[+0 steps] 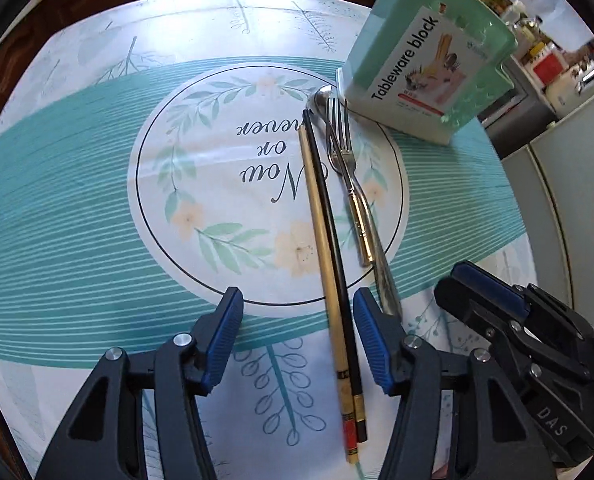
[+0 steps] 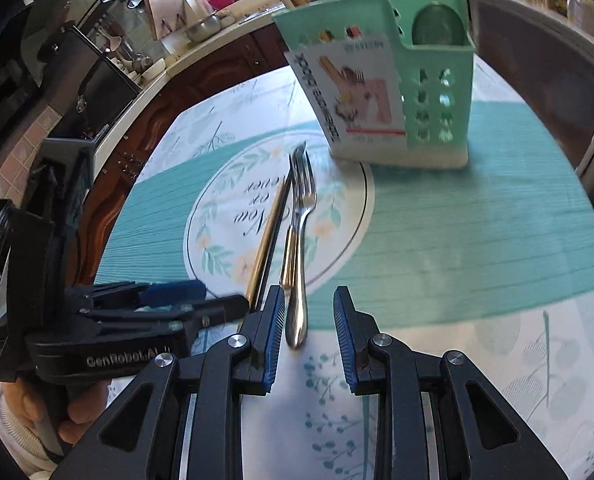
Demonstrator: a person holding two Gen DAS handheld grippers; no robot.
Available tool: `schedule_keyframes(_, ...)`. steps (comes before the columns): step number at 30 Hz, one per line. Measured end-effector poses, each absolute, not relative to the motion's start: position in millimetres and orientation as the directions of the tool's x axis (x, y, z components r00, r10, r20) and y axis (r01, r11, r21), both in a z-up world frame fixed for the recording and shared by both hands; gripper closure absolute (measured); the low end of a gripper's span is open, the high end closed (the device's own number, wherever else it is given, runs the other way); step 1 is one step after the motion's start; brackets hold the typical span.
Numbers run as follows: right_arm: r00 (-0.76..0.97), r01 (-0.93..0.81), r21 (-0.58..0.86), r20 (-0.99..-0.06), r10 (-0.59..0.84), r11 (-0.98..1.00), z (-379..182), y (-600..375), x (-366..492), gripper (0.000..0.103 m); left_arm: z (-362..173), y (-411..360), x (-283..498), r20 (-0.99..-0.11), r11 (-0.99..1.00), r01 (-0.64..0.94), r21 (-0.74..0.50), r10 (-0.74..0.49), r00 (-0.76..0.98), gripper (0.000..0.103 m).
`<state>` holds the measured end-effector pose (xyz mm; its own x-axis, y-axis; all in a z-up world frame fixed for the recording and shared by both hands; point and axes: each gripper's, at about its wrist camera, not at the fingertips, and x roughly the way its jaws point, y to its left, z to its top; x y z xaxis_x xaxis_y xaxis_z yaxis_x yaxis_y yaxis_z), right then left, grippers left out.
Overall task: Organize utensils
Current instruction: 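Withdraw both tools back over the remaining chopsticks and forks, then grasp the light red-tipped chopstick with the left tool while the right tool grasps the black chopstick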
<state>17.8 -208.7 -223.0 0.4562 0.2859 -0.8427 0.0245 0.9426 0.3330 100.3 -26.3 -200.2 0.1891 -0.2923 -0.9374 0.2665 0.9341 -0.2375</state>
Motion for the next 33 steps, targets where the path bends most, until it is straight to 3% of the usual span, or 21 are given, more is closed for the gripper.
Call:
schedule_keyframes(4,0.447,0.037,0.342,-0.846,0.291,0.939,-229.1,-210.5,11.7,0.077,-201.2,-28.7,99.0,-0.942,0.937,0.274,-0.217,-0.275,0.192,0.058)
schedule_keyframes(11,0.448,0.053,0.361,-0.842,0.301,0.931,-225.1,-218.1,6.8,0.077,-197.9,-48.8,99.9,-0.960,0.941,0.315,-0.119,-0.190,0.205,0.058)
schedule_keyframes(24,0.448,0.051,0.346,-0.846,0.288,0.937,-219.4,-217.6,8.2,0.077,-193.1,-75.6,113.6,-0.985,0.937,0.345,-0.052,-0.105,0.136,0.058)
schedule_keyframes(27,0.451,0.046,0.341,-0.846,0.285,0.939,-218.8,-216.9,9.4,0.077,-192.3,-71.3,118.9,-0.989,0.943,0.325,-0.073,-0.111,0.101,0.064)
schedule_keyframes(29,0.455,0.046,0.344,-0.843,0.287,0.938,-218.7,-216.6,8.4,0.077,-195.9,-69.1,121.5,-0.994,0.948,0.315,-0.038,-0.067,0.084,0.077)
schedule_keyframes(33,0.453,0.048,0.346,-0.843,0.289,0.937,-219.6,-218.9,8.6,0.077,-196.6,-76.4,126.0,-0.997,0.949,0.315,-0.014,-0.038,0.069,0.077)
